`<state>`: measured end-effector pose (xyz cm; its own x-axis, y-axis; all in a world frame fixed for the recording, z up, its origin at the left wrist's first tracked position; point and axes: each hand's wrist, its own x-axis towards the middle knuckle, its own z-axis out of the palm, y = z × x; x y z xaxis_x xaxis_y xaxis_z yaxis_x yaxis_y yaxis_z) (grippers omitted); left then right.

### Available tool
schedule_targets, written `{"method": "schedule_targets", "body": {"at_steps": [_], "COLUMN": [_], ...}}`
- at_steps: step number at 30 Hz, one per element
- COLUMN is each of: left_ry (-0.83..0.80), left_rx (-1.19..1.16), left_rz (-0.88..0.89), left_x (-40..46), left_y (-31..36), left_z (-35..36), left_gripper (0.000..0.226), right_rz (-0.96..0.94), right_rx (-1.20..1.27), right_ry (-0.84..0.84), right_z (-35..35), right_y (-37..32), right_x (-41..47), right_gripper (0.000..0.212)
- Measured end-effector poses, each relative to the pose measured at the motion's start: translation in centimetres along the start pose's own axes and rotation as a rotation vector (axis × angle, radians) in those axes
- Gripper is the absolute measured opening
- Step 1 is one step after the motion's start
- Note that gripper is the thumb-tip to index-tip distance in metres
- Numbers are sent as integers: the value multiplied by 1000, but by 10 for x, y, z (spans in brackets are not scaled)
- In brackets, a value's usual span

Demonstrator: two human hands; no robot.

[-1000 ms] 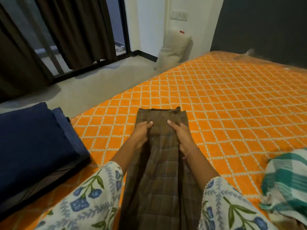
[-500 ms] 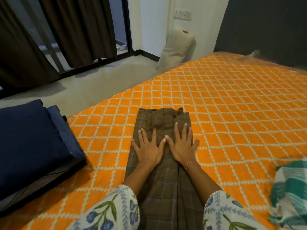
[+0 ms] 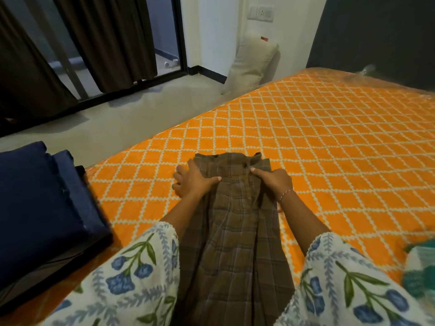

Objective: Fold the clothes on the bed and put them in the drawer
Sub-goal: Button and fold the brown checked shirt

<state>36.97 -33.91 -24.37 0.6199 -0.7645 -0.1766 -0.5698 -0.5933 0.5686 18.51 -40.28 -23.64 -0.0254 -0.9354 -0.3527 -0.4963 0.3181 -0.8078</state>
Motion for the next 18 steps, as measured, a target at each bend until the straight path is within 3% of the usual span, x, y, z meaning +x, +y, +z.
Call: {"method": "schedule_targets", "body": {"at_steps": [1,2,4,5,8,10,13,18], "left_ry": [-52,-95,-167,-187,-183,-219,-249,-335], "left_rx": [-10,-53,-200,-298,-691,-813,-945,-977], "left_rz": [-73,-119,-144,-147,-254,-274,-141,222], "left_x": [3,5,13,15,14,10,2,-49], "left_y": [-1,-2,1,5,12,11,11,-13], "left_z": [-2,-3,-7,-9,-18,-25,-47,-103], "left_gripper": [110,119,120,116,67,29,16,29], "right_rz": [26,83,185,208,163,75,-79,-304], "right_rx": [49,93,138,140,197,314,462,548], "right_ry": [-66,-150,-302,-321,-207,-205,-225,-223], "right_z": [-3,-5,1,4,2,-2,-17,-48], "right_y": [-7,-13,-12,-8,-14,-15,-22,-23], "right_x": [5,8,27,35,10,-3,-26,-91], "right_gripper": [38,46,69,66,37,28,14,28]}}
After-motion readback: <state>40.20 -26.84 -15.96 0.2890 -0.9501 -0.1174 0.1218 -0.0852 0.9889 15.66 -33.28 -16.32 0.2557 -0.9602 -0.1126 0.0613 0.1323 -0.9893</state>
